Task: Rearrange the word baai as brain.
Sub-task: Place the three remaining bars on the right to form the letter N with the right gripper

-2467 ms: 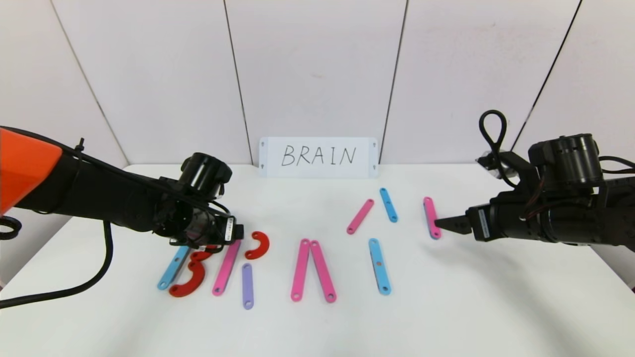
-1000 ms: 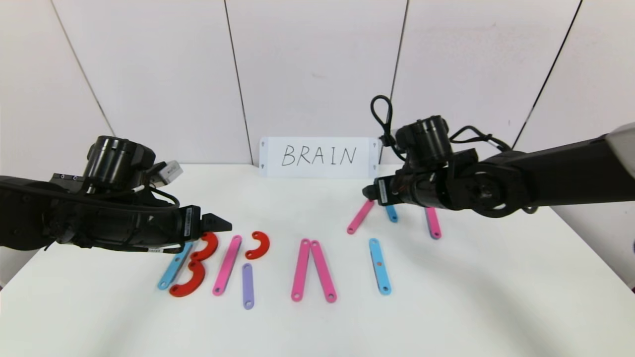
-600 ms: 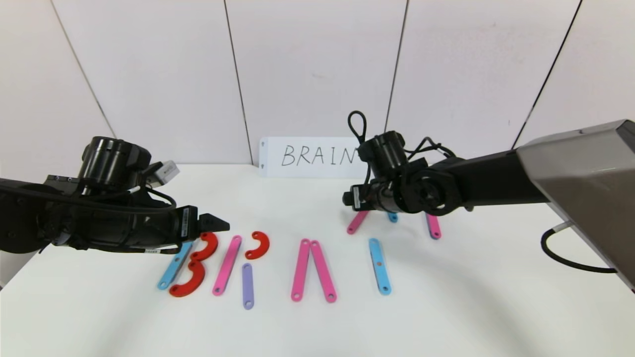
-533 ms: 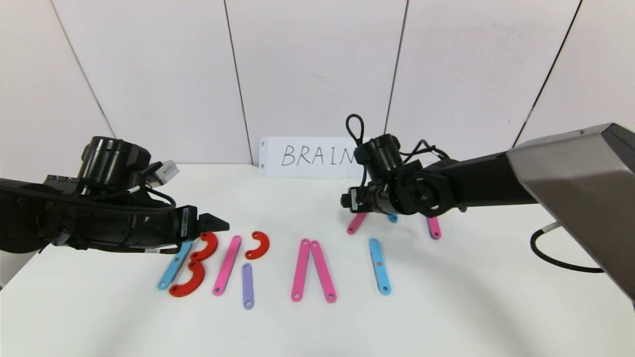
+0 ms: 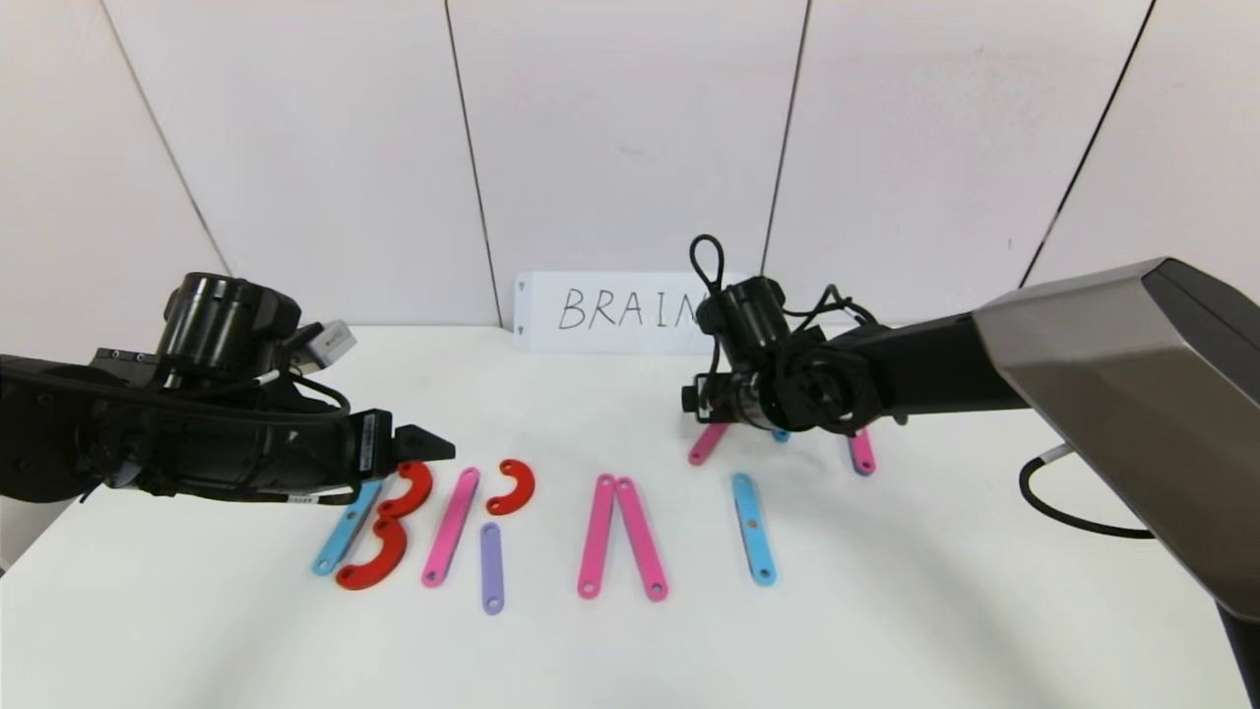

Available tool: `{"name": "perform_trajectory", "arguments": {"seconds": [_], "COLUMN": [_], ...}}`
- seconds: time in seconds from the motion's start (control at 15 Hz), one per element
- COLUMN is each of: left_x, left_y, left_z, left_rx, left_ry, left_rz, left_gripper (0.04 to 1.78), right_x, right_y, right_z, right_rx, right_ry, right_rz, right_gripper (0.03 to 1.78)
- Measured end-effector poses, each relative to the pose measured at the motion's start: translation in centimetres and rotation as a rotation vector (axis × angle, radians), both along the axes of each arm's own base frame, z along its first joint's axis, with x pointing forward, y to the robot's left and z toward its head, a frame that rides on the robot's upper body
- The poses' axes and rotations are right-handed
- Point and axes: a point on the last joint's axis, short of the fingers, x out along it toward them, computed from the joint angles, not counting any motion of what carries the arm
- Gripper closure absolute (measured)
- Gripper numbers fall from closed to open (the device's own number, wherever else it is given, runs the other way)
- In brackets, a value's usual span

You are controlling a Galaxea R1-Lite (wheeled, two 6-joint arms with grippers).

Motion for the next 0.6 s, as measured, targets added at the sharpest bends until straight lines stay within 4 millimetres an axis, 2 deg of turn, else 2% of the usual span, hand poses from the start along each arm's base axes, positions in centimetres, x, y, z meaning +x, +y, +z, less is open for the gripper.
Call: {"name": "perform_trajectory", "arguments": {"seconds": [0.6], "left_x": [0.0], "left_y": [0.1], "left_z": [0.0], "left_rx": [0.000], "left_ry": [0.000], "left_rz": [0.005], "left_gripper": [0.08], "right_x": [0.0], "right_y": [1.3], "right_z": [-2.1], "right_rx": [-0.008], "right_ry": [0.037], "right_rz": [0.006], "right_gripper": [0.11]}}
